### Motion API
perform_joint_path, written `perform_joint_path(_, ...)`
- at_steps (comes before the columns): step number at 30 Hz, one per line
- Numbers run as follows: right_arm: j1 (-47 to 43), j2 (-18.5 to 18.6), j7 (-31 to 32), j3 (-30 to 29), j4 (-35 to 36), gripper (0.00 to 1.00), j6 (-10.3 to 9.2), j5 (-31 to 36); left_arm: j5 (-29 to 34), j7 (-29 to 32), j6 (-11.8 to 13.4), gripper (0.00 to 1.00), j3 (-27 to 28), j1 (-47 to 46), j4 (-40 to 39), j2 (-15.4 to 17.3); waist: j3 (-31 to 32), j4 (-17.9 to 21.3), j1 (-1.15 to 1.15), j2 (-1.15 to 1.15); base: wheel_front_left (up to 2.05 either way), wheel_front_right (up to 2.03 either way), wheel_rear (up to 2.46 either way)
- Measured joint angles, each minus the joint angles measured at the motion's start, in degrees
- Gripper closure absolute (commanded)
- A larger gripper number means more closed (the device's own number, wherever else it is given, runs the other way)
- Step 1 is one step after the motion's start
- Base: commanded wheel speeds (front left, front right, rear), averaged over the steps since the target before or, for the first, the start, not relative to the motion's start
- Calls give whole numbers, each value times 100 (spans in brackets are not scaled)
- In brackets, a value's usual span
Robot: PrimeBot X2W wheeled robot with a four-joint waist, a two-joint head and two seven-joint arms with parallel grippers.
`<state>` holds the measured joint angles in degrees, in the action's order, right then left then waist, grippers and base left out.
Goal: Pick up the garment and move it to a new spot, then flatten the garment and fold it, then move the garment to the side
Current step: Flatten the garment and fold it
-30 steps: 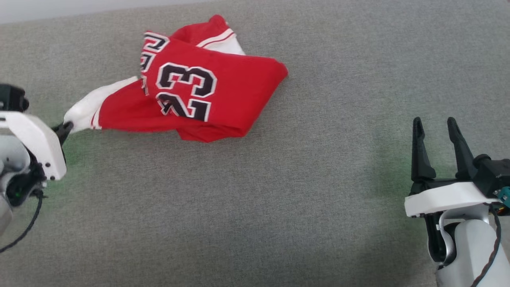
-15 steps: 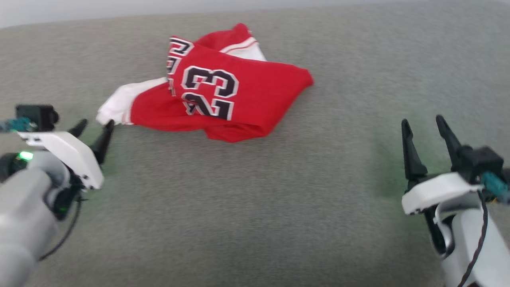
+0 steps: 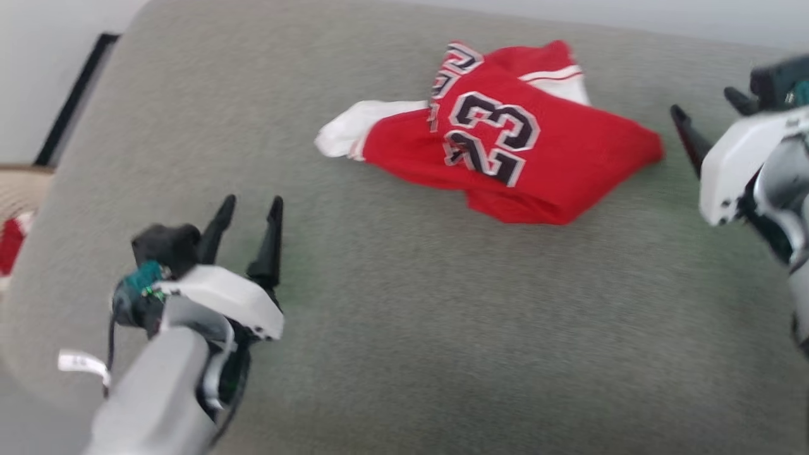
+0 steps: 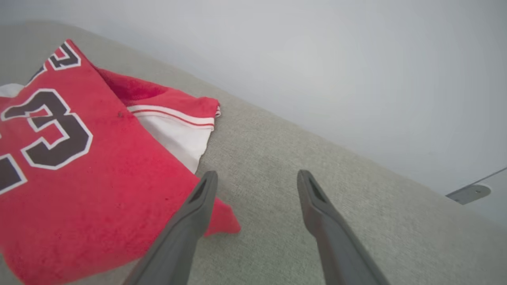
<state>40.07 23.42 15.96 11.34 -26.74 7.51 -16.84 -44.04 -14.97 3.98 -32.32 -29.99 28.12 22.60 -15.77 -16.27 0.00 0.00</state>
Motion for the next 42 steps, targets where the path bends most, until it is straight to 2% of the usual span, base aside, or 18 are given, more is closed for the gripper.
perform_joint_path(3, 573, 305, 732, 386, -247, 0, 0, -390, 744, 0, 29, 0, 600, 505, -549, -374, -101, -320, 0, 0, 0, 0, 0)
perform_joint_path(6, 1140, 482, 1330, 678, -497, 0, 0, -742, 1388, -1, -70, 0, 1045, 824, -1010, -725, -247, -608, 0, 0, 0, 0, 0)
perform_joint_path(13, 1898, 859, 2572, 1376, -1100, 0, 0, -1263, 2299, -1, -581, 0, 1829, 1321, -1626, -1550, -663, -1162, 0, 0, 0, 0, 0)
perform_joint_path(19, 2232, 1032, 2943, 1856, -1329, 0, 0, -1511, 2590, 0, -910, 0, 2117, 1391, -1671, -1872, -1017, -1473, 0, 0, 0, 0, 0)
perform_joint_path(24, 2520, 1076, 3296, 2199, -1396, 0, -2, -1704, 2641, 0, -1029, 0, 2240, 1390, -1664, -1933, -1223, -1571, 0, 0, 0, 0, 0)
perform_joint_path(25, 2585, 1092, 3319, 2308, -1388, 31, -2, -1770, 2643, 0, -1056, 0, 2256, 1388, -1652, -1946, -1260, -1578, 0, 0, 0, 0, 0)
perform_joint_path(26, 2615, 1104, 3334, 2376, -1383, 76, -2, -1809, 2628, 0, -1061, 0, 2257, 1385, -1649, -1950, -1269, -1577, 0, 0, 0, 0, 0)
perform_joint_path(27, 2633, 1112, 3344, 2426, -1376, 100, -2, -1850, 2585, 0, -1063, 0, 2247, 1382, -1647, -1950, -1269, -1575, 0, 0, 0, 0, 0)
perform_joint_path(30, 2653, 1118, 3114, 2449, -1433, 100, 1, -1891, 2529, 0, -1099, 0, 2215, 1371, -1622, -1956, -1247, -1555, 0, 0, 0, 0, 0)
perform_joint_path(34, 2682, 1094, 2368, 2197, -1695, 100, 12, -1756, 2536, 0, -1103, 0, 2283, 1356, -1600, -1957, -1156, -1419, 0, 0, 0, 0, 0)
perform_joint_path(38, 2714, 1023, 1684, 1904, -1798, 100, 4, -1683, 2649, 0, -1104, 0, 2408, 1354, -1607, -1960, -1015, -1190, 0, 0, 0, 0, 0)
perform_joint_path(42, 2540, 956, 1347, 1731, -1647, 100, 5, -1774, 2800, 0, -1111, 0, 2535, 1371, -1618, -1959, -863, -894, 0, -1, 0, 0, 0)
